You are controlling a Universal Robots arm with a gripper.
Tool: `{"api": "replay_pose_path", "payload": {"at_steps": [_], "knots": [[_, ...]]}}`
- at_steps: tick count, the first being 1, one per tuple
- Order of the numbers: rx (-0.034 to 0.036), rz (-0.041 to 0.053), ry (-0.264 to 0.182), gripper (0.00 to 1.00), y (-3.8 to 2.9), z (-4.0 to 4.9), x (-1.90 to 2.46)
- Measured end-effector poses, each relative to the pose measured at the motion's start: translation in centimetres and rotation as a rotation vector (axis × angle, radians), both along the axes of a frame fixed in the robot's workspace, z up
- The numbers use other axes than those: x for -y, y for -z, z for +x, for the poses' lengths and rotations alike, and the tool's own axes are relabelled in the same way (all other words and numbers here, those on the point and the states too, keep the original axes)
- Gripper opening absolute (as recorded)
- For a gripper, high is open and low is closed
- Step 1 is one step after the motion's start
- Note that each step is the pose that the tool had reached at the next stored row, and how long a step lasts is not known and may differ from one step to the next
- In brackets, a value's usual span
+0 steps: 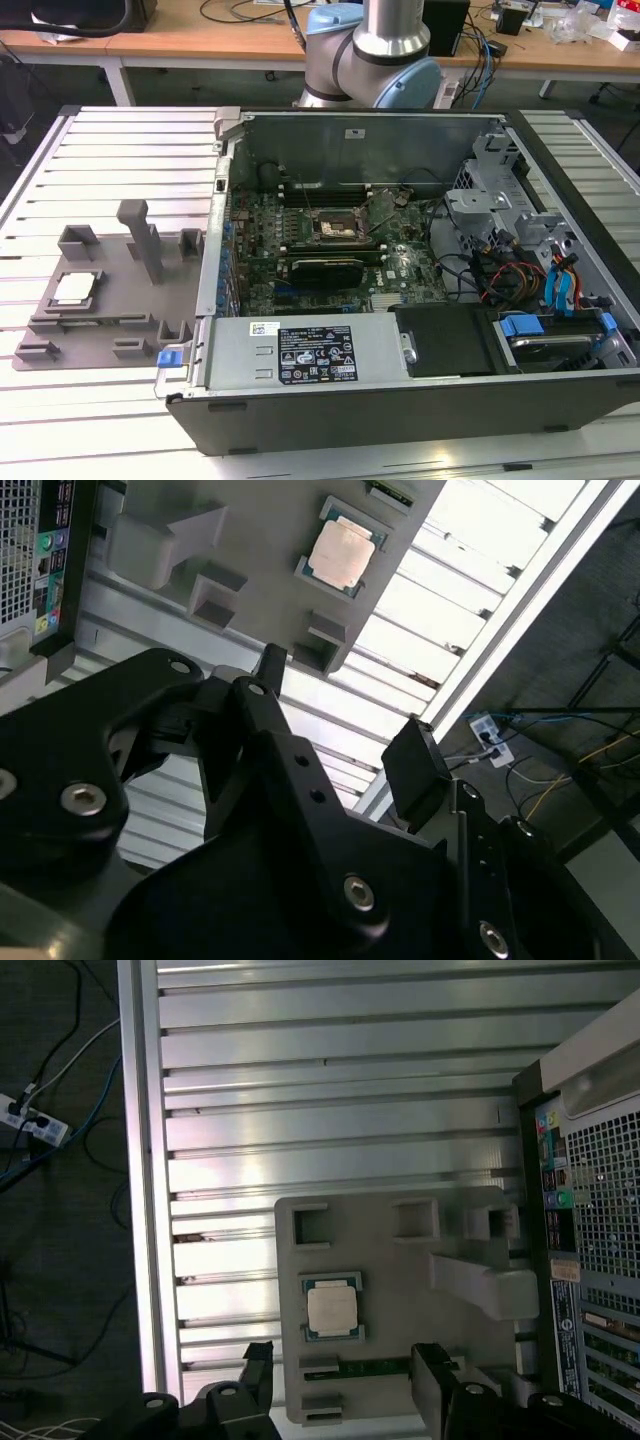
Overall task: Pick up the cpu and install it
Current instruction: 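Pick up the cpu and move it towards the insertion slot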
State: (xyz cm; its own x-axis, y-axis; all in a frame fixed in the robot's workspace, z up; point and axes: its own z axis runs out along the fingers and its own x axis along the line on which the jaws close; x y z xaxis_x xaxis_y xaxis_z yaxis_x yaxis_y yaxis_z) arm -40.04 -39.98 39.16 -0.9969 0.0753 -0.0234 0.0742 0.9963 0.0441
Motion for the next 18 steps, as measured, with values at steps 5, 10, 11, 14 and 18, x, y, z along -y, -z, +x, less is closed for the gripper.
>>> {"api": "replay_pose_path", "payload": {"at_steps": [5, 10, 11, 14, 18], "knots": [[-0.0001, -0.0371, -0.023, 0.66, 0.11, 0.01, -0.04], [0.0, -0.0371, -0.024, 0.66, 0.13, 0.01, -0.05], [0.0, -0.0371, -0.024, 0.66, 0.16, 0.01, -0.06], [-0.0001, -0.0371, -0.024, 0.66, 0.34, 0.01, -0.05], [0.0, -0.0371, -0.024, 0.66, 0.58, 0.01, -0.05]]}}
